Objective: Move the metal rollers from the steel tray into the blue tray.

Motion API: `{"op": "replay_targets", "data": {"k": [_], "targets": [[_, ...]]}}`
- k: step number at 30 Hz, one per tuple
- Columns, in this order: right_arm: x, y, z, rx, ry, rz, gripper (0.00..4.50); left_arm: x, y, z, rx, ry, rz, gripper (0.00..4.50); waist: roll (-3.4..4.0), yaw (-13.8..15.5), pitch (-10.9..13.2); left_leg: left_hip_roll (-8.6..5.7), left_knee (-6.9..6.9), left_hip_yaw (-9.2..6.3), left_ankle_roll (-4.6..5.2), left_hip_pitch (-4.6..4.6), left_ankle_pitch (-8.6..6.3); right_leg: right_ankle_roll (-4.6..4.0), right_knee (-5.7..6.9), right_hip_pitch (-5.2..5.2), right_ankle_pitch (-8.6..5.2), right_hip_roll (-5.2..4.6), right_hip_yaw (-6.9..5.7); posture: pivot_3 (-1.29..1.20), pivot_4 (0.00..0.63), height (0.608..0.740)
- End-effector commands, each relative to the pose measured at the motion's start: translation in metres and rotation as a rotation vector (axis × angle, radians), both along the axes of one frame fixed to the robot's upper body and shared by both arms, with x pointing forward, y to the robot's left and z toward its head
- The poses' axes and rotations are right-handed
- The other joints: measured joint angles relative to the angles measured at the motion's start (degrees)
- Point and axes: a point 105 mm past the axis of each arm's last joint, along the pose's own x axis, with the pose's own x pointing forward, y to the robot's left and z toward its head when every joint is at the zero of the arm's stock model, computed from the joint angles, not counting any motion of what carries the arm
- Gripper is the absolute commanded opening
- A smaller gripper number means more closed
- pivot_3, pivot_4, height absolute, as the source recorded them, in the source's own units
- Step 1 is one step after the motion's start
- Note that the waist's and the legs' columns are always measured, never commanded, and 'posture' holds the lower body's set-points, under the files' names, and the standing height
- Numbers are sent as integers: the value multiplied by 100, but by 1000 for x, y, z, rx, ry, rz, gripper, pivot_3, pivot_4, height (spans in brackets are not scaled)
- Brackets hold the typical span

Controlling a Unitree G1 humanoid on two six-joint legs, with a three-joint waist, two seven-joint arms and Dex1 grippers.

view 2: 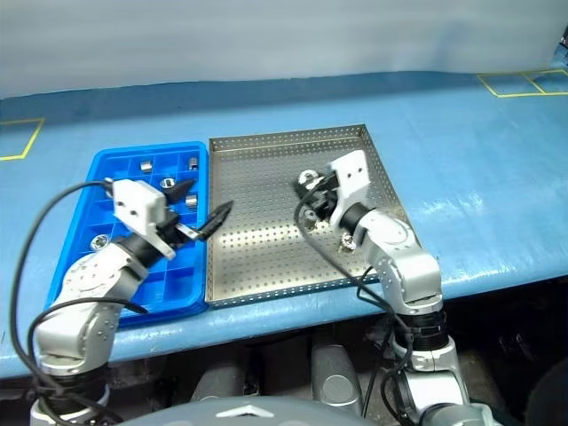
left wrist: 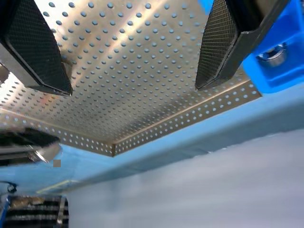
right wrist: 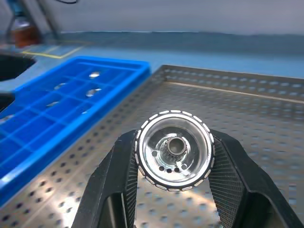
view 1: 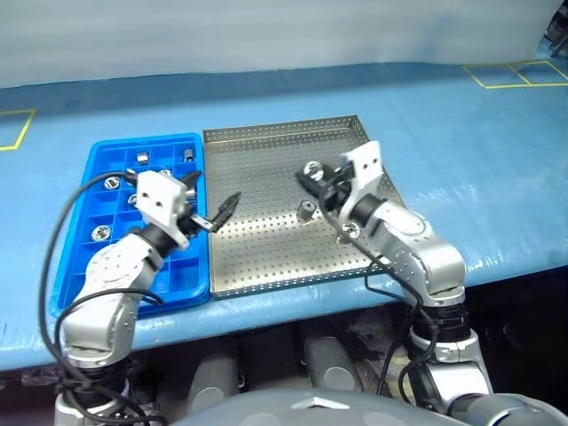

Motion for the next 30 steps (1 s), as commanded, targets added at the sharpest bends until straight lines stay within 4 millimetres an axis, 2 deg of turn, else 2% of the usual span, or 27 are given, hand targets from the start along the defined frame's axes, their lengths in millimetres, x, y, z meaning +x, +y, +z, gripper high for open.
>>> {"op": "replay_targets", "data": {"k": [1,5,8,13,20,25,30], "targets": [[-10,20,-1,0,12,96,1702,-7,17,18,-5,-74,66,4500,0,15,0,-2,1,1,0,0,0,-2,0,0,1,-3,0,-166,150,740],[-12,38,-5,-14,23,159,1702,-12,35,29,-42,-117,140,4500,-2,84,-1,-3,2,2,1,-1,-1,-9,-1,-1,6,-5,-2,-143,150,740],[-10,51,-6,-28,12,190,1702,-14,41,32,-58,-129,180,4500,-2,124,-1,-2,2,2,0,-1,0,-22,0,-3,13,-4,-3,-129,150,740],[-9,80,-8,-60,-15,286,1702,-16,40,31,-57,-126,191,4500,-3,142,-1,-3,1,2,0,-1,0,-23,0,-3,15,-4,-5,-114,150,740],[-5,107,-12,-80,-43,360,1702,-20,47,36,-62,-146,219,4500,-4,209,-1,-2,-1,-1,-1,-2,0,-24,0,-4,16,-5,-9,-90,150,740],[-11,132,-9,-64,-62,446,1702,-22,48,36,-61,-148,228,4500,-3,261,-1,-1,-3,-2,-2,-1,0,-26,0,-5,17,-5,-11,-77,150,740],[0,147,-11,-59,-70,441,1702,-21,44,35,-61,-144,221,4500,-3,316,-1,-1,-4,-5,-5,-1,1,-39,0,-6,23,-6,-16,-61,150,740]]}}
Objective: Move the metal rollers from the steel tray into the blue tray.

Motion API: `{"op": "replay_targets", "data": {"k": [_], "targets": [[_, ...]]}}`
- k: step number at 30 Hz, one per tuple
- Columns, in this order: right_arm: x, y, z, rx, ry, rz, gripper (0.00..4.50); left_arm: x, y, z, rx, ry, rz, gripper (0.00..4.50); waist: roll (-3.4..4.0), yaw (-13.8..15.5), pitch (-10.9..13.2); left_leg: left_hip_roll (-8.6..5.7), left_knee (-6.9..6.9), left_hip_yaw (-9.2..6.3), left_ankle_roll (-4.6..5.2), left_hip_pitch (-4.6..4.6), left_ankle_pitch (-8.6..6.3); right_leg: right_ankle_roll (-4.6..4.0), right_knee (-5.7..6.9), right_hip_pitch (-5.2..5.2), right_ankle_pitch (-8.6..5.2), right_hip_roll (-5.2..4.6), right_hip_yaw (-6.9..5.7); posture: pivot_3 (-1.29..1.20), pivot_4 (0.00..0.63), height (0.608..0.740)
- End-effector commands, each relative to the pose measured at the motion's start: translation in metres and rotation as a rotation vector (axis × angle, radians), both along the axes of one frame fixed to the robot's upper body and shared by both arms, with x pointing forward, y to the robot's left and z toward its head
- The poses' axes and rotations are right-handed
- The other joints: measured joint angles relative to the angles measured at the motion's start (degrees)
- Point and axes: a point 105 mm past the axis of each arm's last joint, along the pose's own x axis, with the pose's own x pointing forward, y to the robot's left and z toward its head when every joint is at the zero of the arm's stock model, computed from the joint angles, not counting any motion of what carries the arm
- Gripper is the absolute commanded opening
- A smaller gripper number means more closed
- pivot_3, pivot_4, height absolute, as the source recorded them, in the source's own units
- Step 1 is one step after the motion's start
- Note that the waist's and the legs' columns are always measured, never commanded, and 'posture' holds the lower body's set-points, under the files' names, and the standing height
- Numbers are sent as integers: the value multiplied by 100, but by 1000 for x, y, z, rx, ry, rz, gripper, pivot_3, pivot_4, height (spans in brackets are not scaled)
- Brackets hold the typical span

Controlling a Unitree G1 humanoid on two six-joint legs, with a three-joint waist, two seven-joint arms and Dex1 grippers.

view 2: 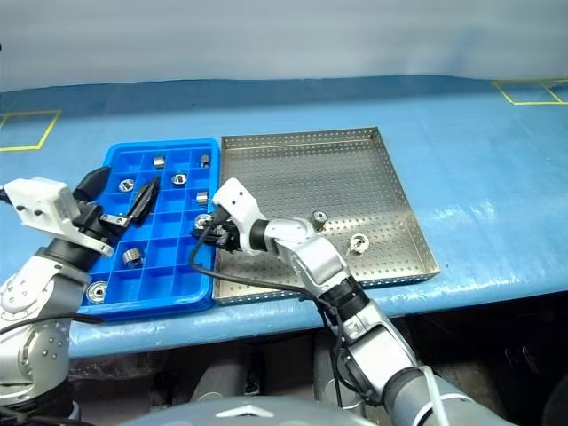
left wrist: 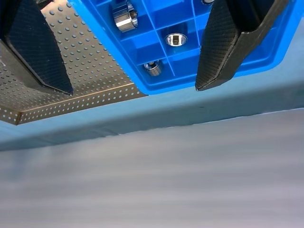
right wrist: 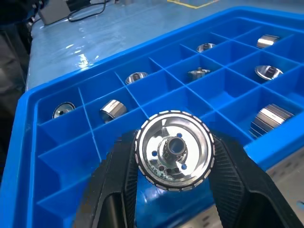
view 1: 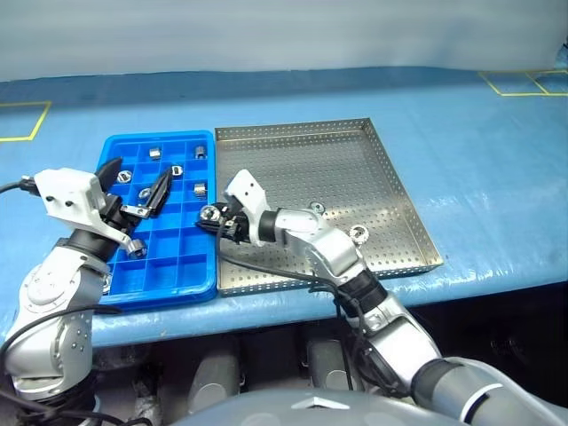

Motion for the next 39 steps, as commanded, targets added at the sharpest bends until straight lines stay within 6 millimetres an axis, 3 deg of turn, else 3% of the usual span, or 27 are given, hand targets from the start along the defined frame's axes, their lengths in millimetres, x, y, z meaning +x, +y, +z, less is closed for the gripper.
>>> {"op": "replay_targets", "data": {"k": [1,14,26,39], "targets": [[9,9,12,30,-56,1,1702,-5,-8,14,19,-61,-22,4500,0,21,0,0,0,0,-1,0,1,-1,0,-1,0,0,0,-61,150,740],[38,15,13,24,-70,-59,1702,-6,-17,6,9,-39,-41,4500,0,111,0,-1,-7,-9,-7,-1,3,-7,-1,-1,-1,-2,-11,-31,150,740],[21,35,5,21,-55,13,1702,-6,-18,3,9,-28,-37,4500,0,122,0,-1,-8,-17,-11,0,6,-10,0,2,-3,-2,-15,-20,150,740],[29,31,1,8,-54,-23,1702,-5,-22,1,12,-16,-51,4500,1,128,0,-1,-8,-37,-25,4,15,-18,1,13,-7,3,-28,-23,150,740]]}}
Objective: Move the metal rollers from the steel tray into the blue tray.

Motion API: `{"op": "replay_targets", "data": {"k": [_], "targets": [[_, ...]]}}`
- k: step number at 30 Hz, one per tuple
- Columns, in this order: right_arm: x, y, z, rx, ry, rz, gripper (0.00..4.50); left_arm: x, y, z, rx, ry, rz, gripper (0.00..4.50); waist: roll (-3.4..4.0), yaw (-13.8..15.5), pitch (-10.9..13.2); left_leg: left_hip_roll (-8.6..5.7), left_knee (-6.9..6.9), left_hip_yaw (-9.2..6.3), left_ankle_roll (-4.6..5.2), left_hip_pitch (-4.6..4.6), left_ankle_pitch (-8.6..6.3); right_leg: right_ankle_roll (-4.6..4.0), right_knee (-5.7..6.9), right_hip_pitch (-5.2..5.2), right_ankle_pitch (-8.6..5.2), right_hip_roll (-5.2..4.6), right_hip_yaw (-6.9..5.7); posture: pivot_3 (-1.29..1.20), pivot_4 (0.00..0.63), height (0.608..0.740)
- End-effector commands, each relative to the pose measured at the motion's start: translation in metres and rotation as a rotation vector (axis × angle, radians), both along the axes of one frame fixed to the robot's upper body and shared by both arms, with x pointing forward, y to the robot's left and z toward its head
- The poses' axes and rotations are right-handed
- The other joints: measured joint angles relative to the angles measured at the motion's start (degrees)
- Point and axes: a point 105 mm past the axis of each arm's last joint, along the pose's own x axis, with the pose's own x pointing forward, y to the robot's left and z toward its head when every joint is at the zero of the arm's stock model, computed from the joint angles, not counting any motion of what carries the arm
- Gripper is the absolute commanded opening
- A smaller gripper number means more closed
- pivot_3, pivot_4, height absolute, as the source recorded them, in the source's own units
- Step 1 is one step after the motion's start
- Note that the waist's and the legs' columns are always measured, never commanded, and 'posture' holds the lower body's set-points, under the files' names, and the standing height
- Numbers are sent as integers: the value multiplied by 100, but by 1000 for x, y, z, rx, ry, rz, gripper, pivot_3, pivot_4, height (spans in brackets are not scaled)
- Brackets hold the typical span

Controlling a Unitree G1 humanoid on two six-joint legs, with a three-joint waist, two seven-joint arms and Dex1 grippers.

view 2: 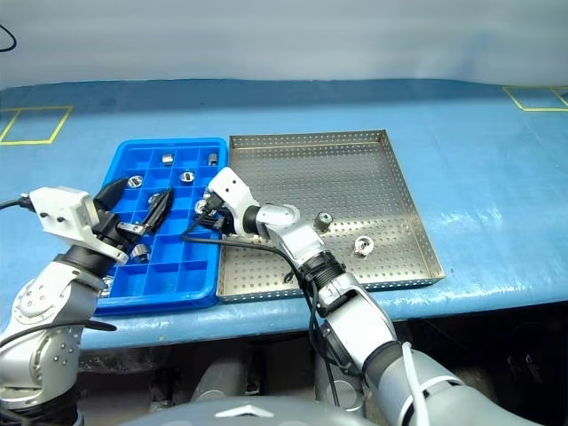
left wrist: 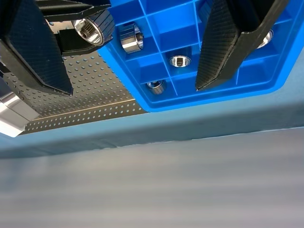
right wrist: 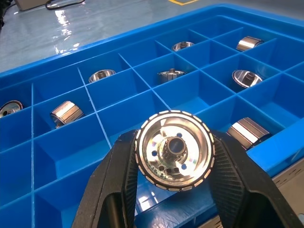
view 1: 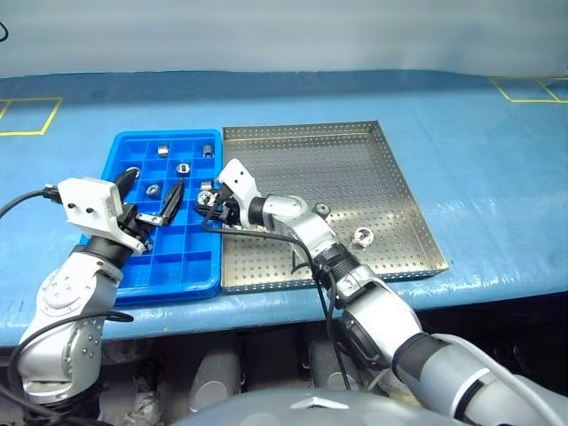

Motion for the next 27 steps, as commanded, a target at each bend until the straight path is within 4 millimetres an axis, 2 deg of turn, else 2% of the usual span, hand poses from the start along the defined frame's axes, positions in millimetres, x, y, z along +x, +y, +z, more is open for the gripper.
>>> {"op": "replay_targets", "data": {"k": [1,6,11,22,25,27], "targets": [[-11,30,20,59,-6,52,1702,-5,-9,17,22,-75,-30,4500,0,0,0,0,0,-2,-1,0,1,-1,0,1,-1,0,-1,-23,150,740],[-13,30,21,71,-5,62,1702,-5,-9,17,23,-75,-35,4500,0,-1,0,0,0,-11,-3,0,2,-4,0,4,-2,2,-6,-28,150,740],[-25,38,30,176,-8,131,1702,-4,-11,17,25,-74,-44,4500,1,-2,1,0,-1,-15,-4,-1,2,-8,0,4,-5,2,-9,-28,150,740],[-22,45,18,150,8,99,1702,-5,-15,17,41,-67,-66,4500,1,5,1,-1,-10,-21,-7,2,4,-15,0,6,-9,3,-11,-25,150,740],[-24,49,12,127,11,102,1702,-3,-8,13,57,-41,-16,4500,2,17,1,-1,-9,-23,-9,10,5,-15,0,13,-9,3,-13,-9,150,740],[-25,49,10,117,8,101,1702,-1,5,10,58,-24,65,4500,5,24,1,0,-9,-27,-9,25,6,-17,0,29,-11,3,-16,-4,150,740]]}}
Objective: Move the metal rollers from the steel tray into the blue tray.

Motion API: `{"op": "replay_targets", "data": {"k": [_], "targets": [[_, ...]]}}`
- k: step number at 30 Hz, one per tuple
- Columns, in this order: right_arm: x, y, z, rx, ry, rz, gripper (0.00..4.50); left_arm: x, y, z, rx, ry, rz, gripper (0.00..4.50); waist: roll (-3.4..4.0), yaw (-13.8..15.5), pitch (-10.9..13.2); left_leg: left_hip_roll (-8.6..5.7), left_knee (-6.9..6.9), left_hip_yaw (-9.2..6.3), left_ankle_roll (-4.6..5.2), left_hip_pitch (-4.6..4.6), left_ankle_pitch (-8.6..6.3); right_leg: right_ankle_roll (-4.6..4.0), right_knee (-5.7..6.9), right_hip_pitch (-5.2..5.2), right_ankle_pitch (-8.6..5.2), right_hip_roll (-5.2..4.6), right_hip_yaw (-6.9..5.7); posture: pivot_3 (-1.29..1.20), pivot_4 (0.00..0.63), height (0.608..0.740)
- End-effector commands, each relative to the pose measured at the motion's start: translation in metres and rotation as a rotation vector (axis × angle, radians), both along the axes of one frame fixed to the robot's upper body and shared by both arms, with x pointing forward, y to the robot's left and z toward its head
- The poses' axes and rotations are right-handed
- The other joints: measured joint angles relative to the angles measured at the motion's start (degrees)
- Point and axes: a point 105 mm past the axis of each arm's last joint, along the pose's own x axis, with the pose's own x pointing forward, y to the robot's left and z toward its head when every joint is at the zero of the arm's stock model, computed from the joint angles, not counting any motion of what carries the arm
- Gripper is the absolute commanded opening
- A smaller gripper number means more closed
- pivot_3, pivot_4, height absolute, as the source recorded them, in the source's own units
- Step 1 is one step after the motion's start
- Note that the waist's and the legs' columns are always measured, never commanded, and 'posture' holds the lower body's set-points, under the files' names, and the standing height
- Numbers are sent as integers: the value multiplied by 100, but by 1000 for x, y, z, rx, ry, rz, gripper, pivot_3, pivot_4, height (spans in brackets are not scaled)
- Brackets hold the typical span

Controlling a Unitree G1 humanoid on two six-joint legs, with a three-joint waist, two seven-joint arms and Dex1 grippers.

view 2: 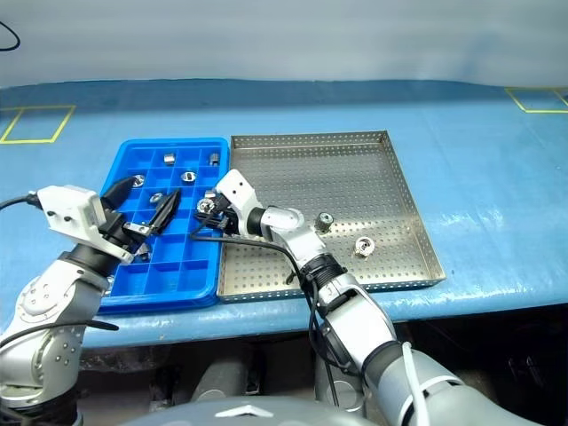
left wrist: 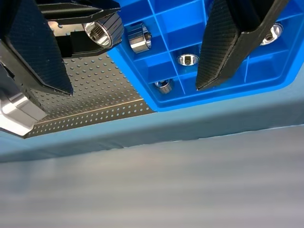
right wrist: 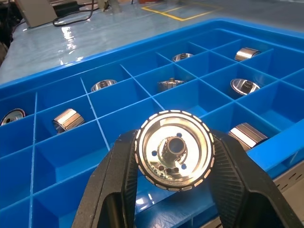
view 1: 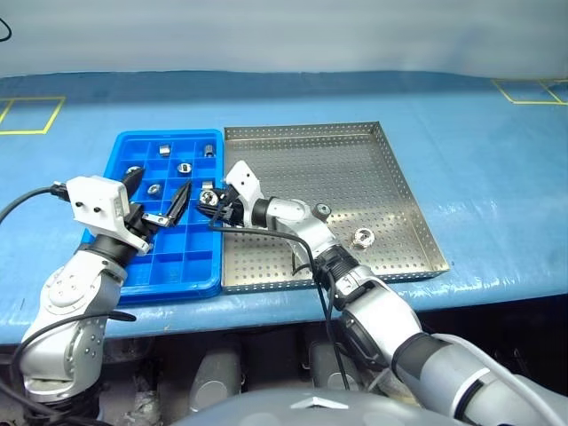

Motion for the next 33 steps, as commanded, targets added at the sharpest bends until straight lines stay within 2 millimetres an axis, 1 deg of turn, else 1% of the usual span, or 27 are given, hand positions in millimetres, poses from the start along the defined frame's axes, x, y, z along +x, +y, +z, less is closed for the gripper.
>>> {"op": "replay_targets", "data": {"k": [1,3,5,9,13,15,18,21,22,24,26,29,33], "targets": [[-27,53,17,50,14,104,1702,0,19,6,33,-22,135,4500,2,5,1,0,0,-3,0,6,0,-1,0,7,-1,0,-3,0,150,740],[-27,52,18,54,11,107,1702,0,33,6,26,-26,226,4500,2,11,2,0,-2,-9,0,27,0,-1,-3,29,-5,0,-9,9,150,740],[-29,53,21,63,5,119,1702,-2,43,7,11,-37,296,4500,2,18,1,0,-7,-10,0,47,-1,18,-4,43,-22,-1,-10,19,150,740],[-37,60,32,92,-15,168,1702,-14,59,7,-1,-58,409,4500,0,41,1,1,-13,-10,-1,49,-1,5,-3,42,-16,-2,-10,84,150,740],[-42,66,35,95,-20,202,1702,-33,63,6,8,-61,466,4500,-13,119,-3,1,-50,-9,-11,56,4,-23,-4,34,-16,-2,-10,187,150,740],[-44,68,35,91,-15,217,1702,-43,65,4,11,-59,494,4500,-14,229,-4,2,-87,-9,-26,71,12,-33,-8,34,-23,-2,-12,253,150,740],[-50,75,34,86,-6,253,1702,-64,68,1,16,-51,554,4500,-14,412,-4,8,-113,-27,-33,75,16,-57,-7,33,-44,1,-38,330,150,740],[-58,82,36,90,-4,292,1702,-81,70,-1,21,-40,608,4500,-16,557,-5,11,-120,-37,-46,75,10,-63,-7,34,-61,3,-46,396,150,740],[-59,84,36,92,-4,302,1702,-86,71,-1,23,-37,624,4500,-17,606,-5,12,-120,-43,-48,75,9,-46,-7,35,-78,5,-51,411,150,740],[-60,86,37,93,-4,305,1702,-95,71,-1,25,-29,645,4500,-18,672,-5,18,-120,-55,-50,75,8,-50,-6,37,-86,11,-66,424,150,740],[-58,86,37,92,-4,295,1702,-99,70,-3,26,-22,647,4500,-16,723,-5,26,-121,-57,-52,76,6,-53,-6,38,-91,19,-70,429,150,740],[-56,86,39,84,-18,291,1702,-98,68,-5,22,-15,642,4500,-14,778,-3,48,-121,-60,-54,76,6,-61,-5,37,-96,42,-80,420,150,740],[-51,87,48,80,-60,282,1702,-87,61,-5,16,-18,589,4500,-14,829,-3,86,-119,-70,-71,75,3,-83,-1,38,-108,88,-83,392,150,740]]}}
